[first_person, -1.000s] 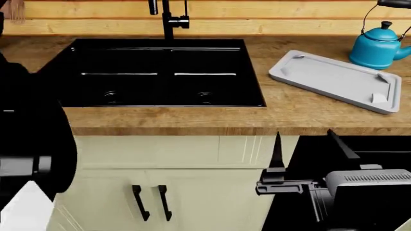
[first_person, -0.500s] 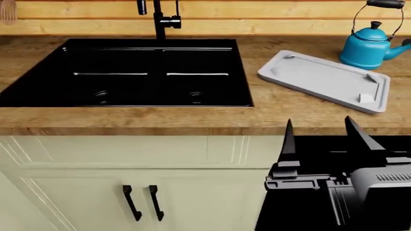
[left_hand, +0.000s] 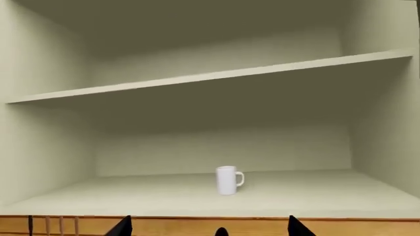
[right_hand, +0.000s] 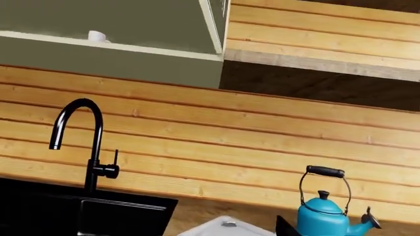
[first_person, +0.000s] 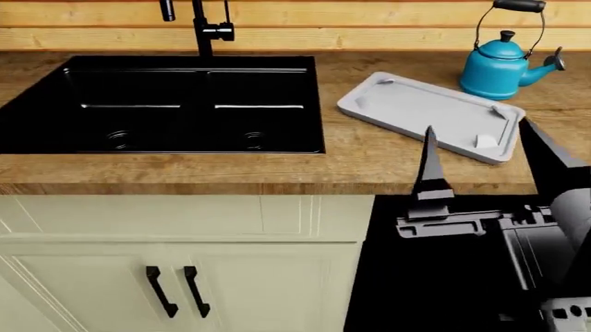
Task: Pick the kettle from the counter and place it on the tray. Then pick the mug from the cabinet and place it on the tray. Then close the cabinet doors.
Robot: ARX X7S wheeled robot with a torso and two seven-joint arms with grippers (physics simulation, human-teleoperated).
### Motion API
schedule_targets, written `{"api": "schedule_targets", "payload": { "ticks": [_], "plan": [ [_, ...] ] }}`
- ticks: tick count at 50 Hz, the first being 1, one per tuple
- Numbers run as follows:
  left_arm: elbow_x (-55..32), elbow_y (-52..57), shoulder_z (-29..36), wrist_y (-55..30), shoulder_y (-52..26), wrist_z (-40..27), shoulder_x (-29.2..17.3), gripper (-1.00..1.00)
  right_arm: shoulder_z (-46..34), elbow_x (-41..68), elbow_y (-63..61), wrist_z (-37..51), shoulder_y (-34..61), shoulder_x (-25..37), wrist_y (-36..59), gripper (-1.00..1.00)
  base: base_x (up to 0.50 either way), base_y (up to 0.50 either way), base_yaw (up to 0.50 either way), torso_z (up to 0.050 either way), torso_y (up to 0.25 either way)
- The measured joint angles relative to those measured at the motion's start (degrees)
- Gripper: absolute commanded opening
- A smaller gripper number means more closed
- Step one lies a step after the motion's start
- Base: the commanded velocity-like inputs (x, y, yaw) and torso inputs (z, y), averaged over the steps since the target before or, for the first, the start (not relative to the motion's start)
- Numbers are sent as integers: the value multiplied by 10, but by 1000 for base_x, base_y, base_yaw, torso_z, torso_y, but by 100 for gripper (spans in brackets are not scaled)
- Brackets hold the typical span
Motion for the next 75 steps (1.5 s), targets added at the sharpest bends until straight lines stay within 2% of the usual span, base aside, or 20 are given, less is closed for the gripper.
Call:
{"api": "schedule_targets", "payload": {
  "ticks": [6,11,22,39,75],
  "plan": [
    [19,1,-11,-12,-1,10,0,100,-29,192,19,81,181,63,25,100,0,0,0,0,0],
    [29,4,-19,-20,-2,17,0,100,-48,305,38,125,300,91,47,100,64,0,0,0,0],
    [46,7,-30,-27,-3,26,0,100,-67,431,58,173,435,122,72,100,500,0,0,0,0],
    [79,33,-55,-47,-3,36,-1,100,-74,477,64,191,477,136,79,100,500,0,0,0,1],
    [119,33,-69,-49,-2,51,-5,100,-72,473,61,189,460,138,73,100,480,0,0,0,1]
  ]
}}
